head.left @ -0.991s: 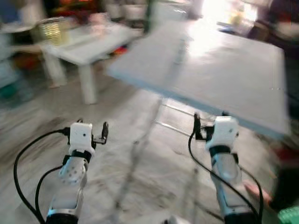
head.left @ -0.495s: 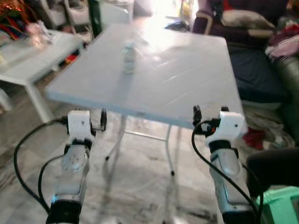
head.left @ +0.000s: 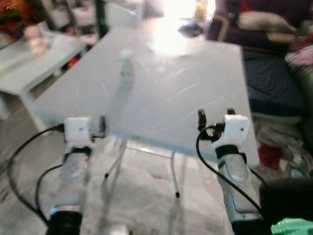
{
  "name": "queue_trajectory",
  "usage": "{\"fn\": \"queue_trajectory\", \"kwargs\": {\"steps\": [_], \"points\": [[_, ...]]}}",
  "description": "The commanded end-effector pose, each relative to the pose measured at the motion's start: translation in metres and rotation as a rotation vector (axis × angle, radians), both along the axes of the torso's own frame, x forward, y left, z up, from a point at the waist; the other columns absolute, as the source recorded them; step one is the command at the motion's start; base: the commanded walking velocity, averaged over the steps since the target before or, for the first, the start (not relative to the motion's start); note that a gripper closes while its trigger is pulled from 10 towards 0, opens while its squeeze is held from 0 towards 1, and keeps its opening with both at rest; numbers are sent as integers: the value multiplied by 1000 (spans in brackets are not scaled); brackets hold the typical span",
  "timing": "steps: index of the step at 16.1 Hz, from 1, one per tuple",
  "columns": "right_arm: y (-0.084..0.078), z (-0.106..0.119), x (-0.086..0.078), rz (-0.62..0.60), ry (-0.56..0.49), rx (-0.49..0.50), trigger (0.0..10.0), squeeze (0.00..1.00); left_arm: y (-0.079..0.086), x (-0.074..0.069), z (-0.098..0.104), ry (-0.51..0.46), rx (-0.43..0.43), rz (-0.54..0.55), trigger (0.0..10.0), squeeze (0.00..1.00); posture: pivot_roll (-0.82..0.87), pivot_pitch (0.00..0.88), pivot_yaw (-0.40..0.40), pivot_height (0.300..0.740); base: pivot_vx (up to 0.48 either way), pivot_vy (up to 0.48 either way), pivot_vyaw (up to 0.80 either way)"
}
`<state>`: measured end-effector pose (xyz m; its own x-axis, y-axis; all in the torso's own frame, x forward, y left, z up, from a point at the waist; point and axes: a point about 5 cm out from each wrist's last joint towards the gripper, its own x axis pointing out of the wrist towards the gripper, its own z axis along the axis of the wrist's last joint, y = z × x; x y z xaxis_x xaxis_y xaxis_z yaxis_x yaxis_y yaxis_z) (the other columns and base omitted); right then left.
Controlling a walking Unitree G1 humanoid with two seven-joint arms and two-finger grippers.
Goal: Restocking fridge
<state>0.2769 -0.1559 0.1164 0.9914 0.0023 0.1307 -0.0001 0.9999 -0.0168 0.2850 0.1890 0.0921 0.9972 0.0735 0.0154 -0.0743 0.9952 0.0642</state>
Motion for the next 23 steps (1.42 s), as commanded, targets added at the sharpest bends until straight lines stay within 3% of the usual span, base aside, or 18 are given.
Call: {"fn": "queue_trajectory", "kwargs": {"steps": [1, 12, 19, 23], "points": [[-11, -2, -1, -35, 13, 1, 10000, 0, -10, 3, 5, -21, -9, -26, 10000, 0, 60, 60, -43, 740, 326, 352, 0], [-8, -10, -6, -17, 43, -17, 10000, 0, -23, 2, 4, -35, 8, -78, 10000, 0, 59, 61, -45, 740, 54, 353, 0], [-4, -5, -4, 15, 8, -31, 10000, 0, -32, 5, 8, -56, 40, -99, 10000, 0, 66, 52, -42, 740, 377, 206, 0], [-3, -4, -4, 15, -10, -51, 10000, 0, -41, 4, 9, -68, 59, -145, 10000, 0, 67, 54, -39, 740, 480, 0, 747]]}}
